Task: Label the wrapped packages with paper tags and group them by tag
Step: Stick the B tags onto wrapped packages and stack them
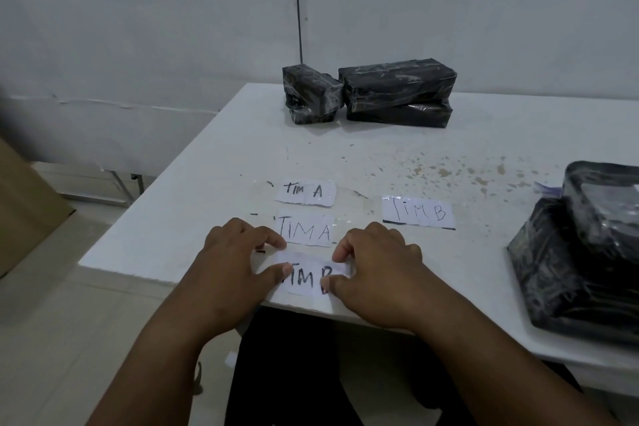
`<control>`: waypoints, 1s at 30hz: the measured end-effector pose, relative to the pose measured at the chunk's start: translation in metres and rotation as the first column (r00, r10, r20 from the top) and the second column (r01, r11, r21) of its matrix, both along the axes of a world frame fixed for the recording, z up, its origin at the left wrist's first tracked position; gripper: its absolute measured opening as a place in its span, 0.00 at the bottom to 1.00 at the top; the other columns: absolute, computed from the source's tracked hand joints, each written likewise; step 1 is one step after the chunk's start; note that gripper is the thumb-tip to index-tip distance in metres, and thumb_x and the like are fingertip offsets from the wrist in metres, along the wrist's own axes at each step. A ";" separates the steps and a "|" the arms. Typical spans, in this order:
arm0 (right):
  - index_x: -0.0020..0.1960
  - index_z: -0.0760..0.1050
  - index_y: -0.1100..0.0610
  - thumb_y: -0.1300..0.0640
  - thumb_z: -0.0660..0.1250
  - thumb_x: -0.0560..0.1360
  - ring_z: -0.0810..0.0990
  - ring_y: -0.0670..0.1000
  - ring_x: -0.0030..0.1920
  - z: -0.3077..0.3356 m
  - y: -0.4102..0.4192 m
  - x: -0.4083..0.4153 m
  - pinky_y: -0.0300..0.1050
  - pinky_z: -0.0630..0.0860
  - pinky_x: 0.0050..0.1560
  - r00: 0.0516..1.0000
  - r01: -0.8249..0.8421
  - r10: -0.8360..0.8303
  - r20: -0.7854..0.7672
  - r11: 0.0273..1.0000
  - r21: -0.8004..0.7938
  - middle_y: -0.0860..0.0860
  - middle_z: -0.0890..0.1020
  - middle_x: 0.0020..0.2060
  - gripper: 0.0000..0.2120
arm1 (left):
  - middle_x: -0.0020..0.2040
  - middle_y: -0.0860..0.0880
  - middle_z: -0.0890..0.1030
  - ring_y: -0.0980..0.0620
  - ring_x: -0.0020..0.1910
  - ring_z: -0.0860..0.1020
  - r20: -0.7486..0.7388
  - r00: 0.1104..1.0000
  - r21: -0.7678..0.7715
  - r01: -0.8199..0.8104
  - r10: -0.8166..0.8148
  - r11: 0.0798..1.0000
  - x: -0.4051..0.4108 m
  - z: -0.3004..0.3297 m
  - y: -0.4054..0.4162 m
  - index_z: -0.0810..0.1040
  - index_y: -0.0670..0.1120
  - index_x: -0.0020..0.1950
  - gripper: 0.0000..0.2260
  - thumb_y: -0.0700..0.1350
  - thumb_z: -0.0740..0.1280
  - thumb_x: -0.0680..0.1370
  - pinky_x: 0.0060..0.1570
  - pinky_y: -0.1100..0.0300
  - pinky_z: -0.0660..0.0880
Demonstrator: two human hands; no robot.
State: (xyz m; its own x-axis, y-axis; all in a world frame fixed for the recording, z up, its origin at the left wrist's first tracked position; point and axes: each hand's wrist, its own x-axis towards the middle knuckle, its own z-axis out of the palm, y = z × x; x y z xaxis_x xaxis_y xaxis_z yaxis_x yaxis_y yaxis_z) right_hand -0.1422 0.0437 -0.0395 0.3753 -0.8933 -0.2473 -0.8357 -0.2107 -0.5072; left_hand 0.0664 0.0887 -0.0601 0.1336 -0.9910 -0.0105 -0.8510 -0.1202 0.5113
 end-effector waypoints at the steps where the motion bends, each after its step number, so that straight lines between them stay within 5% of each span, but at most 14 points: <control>1: 0.52 0.70 0.40 0.39 0.70 0.75 0.68 0.49 0.62 0.001 0.000 0.001 0.51 0.64 0.64 1.000 0.002 -0.002 0.003 1.000 0.004 0.44 0.72 0.57 0.12 | 0.53 0.63 0.71 0.57 0.59 0.67 -0.001 1.000 0.005 0.006 -0.006 1.000 0.000 0.000 -0.001 0.77 0.62 0.55 0.09 0.58 0.72 0.76 0.54 0.60 0.67; 5: 0.46 0.71 0.43 0.44 0.70 0.77 0.72 0.47 0.57 0.000 0.000 0.001 0.50 0.65 0.62 0.997 0.019 -0.019 0.074 1.000 -0.001 0.41 0.76 0.51 0.08 | 0.52 0.62 0.74 0.57 0.56 0.69 -0.020 1.000 -0.016 0.009 -0.010 1.000 0.000 0.002 -0.002 0.77 0.60 0.49 0.06 0.54 0.73 0.77 0.52 0.60 0.67; 11: 0.51 0.76 0.43 0.52 0.69 0.79 0.78 0.44 0.50 -0.002 0.001 -0.003 0.53 0.73 0.64 0.977 0.072 -0.077 0.197 0.997 0.030 0.40 0.80 0.43 0.04 | 0.42 0.59 0.81 0.61 0.47 0.76 -0.090 0.995 -0.059 -0.037 0.032 0.998 -0.002 0.004 -0.006 0.79 0.55 0.41 0.07 0.47 0.73 0.78 0.45 0.60 0.69; 16: 0.45 0.78 0.44 0.49 0.69 0.79 0.78 0.42 0.44 0.002 -0.002 -0.010 0.40 0.76 0.47 0.970 0.056 -0.056 0.237 0.998 0.009 0.40 0.81 0.42 0.04 | 0.43 0.65 0.81 0.66 0.45 0.76 -0.227 0.974 -0.149 -0.051 0.016 0.987 -0.002 0.015 -0.003 0.81 0.53 0.42 0.05 0.47 0.73 0.78 0.38 0.71 0.67; 21: 0.43 0.77 0.45 0.46 0.70 0.78 0.78 0.41 0.38 0.010 -0.009 -0.022 0.33 0.71 0.36 0.939 0.056 -0.054 0.340 0.998 0.006 0.43 0.82 0.40 0.06 | 0.39 0.60 0.84 0.58 0.40 0.81 -0.362 0.930 -0.303 -0.186 0.068 0.935 -0.004 0.028 -0.010 0.84 0.54 0.41 0.05 0.46 0.77 0.73 0.39 0.67 0.73; 25: 0.42 0.81 0.50 0.49 0.76 0.74 0.77 0.40 0.33 0.018 -0.018 -0.026 0.29 0.73 0.34 0.781 0.215 -0.157 0.605 0.976 -0.023 0.48 0.84 0.38 0.07 | 0.41 0.54 0.87 0.59 0.41 0.85 -0.659 0.749 -0.346 -0.384 0.069 0.856 -0.007 0.039 -0.021 0.84 0.50 0.48 0.08 0.40 0.78 0.72 0.40 0.74 0.76; 30: 0.39 0.86 0.52 0.57 0.81 0.69 0.81 0.41 0.32 0.029 -0.036 -0.025 0.31 0.76 0.35 0.467 0.395 -0.275 0.840 0.915 0.079 0.47 0.86 0.33 0.04 | 0.39 0.49 0.88 0.56 0.41 0.87 -0.786 0.616 -0.333 -0.486 0.047 0.808 -0.014 0.055 -0.042 0.81 0.47 0.51 0.11 0.42 0.78 0.71 0.49 0.62 0.78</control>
State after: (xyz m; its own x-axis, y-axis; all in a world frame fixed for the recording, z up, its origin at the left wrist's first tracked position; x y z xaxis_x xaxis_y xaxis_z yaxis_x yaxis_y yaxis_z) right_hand -0.1670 0.0076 -0.0108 0.0177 -0.9936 0.1118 -0.0728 -0.1128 -0.9909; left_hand 0.0521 0.0470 -0.0051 0.5570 -0.8010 0.2193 -0.1493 0.1632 0.9752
